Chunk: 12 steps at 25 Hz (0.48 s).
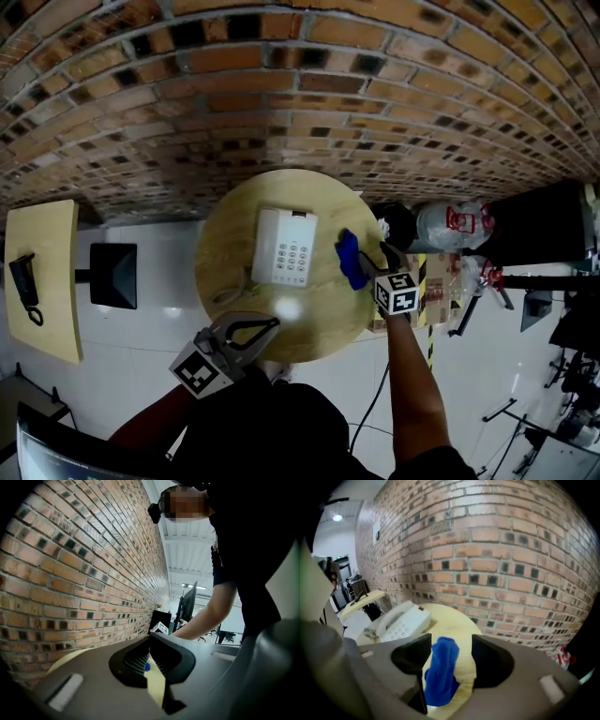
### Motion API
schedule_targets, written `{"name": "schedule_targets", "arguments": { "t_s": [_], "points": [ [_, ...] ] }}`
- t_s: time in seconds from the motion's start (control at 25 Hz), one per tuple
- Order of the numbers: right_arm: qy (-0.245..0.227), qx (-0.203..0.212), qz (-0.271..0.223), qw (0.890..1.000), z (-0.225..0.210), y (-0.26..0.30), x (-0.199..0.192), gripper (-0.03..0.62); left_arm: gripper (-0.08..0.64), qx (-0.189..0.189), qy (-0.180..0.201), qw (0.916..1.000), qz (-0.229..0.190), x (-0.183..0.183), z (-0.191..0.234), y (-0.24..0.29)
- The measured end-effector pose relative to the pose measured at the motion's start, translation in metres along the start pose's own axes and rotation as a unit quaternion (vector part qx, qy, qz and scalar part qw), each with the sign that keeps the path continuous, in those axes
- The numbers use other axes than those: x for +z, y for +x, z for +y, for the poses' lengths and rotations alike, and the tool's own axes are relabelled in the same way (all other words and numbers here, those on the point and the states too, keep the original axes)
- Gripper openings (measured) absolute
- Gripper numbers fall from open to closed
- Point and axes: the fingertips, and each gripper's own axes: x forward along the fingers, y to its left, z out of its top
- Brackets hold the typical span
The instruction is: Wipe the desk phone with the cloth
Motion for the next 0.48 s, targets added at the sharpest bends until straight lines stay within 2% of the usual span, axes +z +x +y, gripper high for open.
{"name": "schedule_targets", "arguments": {
  "t_s": [0.12, 0.24, 0.28, 0.36, 0.48],
  "points": [
    [-0.011, 0.033, -0.100, 0.994, 0.029, -0.051, 0.056, 0.256, -0.011, 0.015, -0.022, 0.9996, -0.014, 0.011, -0.011, 0.000],
    [-0.032, 0.076, -0.182, 0.980, 0.074, -0.108, 0.100, 0.245, -0.009, 0.010, 0.020, 0.9994, -0.027, 0.027, -0.029, 0.001],
    [-0.040, 0.090, -0.202, 0.974, 0.091, -0.128, 0.110, 0.232, -0.011, 0.015, 0.013, 0.9993, -0.032, 0.031, -0.036, 0.000],
    [-0.052, 0.118, -0.233, 0.964, 0.125, -0.168, 0.123, 0.153, -0.011, 0.027, -0.008, 0.9991, -0.032, 0.036, -0.051, -0.003],
    [-0.059, 0.157, -0.265, 0.949, 0.167, -0.221, 0.128, 0.063, -0.011, 0.035, -0.004, 0.9986, -0.040, 0.047, -0.077, -0.007]
  ]
}}
